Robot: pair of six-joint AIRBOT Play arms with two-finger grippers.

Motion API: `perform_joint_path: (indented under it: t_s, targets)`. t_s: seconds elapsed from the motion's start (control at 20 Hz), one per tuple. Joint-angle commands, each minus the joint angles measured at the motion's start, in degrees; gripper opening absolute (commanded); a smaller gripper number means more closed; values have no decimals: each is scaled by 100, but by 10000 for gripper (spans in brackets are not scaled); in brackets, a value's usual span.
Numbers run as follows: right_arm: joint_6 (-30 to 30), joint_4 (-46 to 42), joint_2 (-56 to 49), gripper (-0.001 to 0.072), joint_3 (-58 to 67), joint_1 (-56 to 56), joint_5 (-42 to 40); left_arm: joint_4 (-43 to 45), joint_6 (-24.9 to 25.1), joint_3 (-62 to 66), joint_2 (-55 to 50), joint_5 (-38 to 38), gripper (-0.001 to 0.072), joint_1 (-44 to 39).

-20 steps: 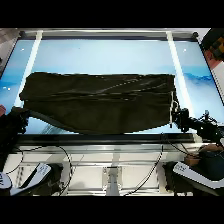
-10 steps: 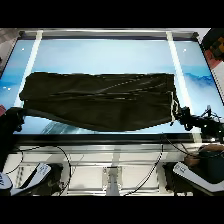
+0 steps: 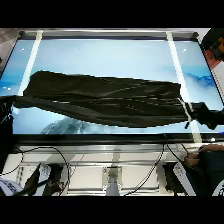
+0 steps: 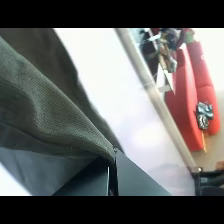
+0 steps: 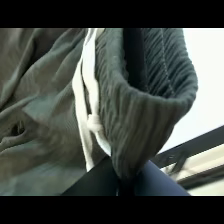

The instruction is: Fold the clothes and pants, and hang the long-sleeved shirts on hangers.

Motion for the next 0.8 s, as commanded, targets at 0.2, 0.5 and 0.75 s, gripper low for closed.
perform_joint_path:
  t_s: [0.2, 0.5, 0.75]
  targets:
    - [236, -1517, 24, 23, 1346, -4, 739, 1014, -1163, 638, 776, 46, 3, -625]
    - [238, -870, -1198, 23, 1945, 2, 442, 1327, -1364, 1108, 133, 1845, 3, -2131]
    - [542, -210, -2267, 23, 2203, 13, -400, 1322, -1344, 1843, -1674, 2787, 4, -3342]
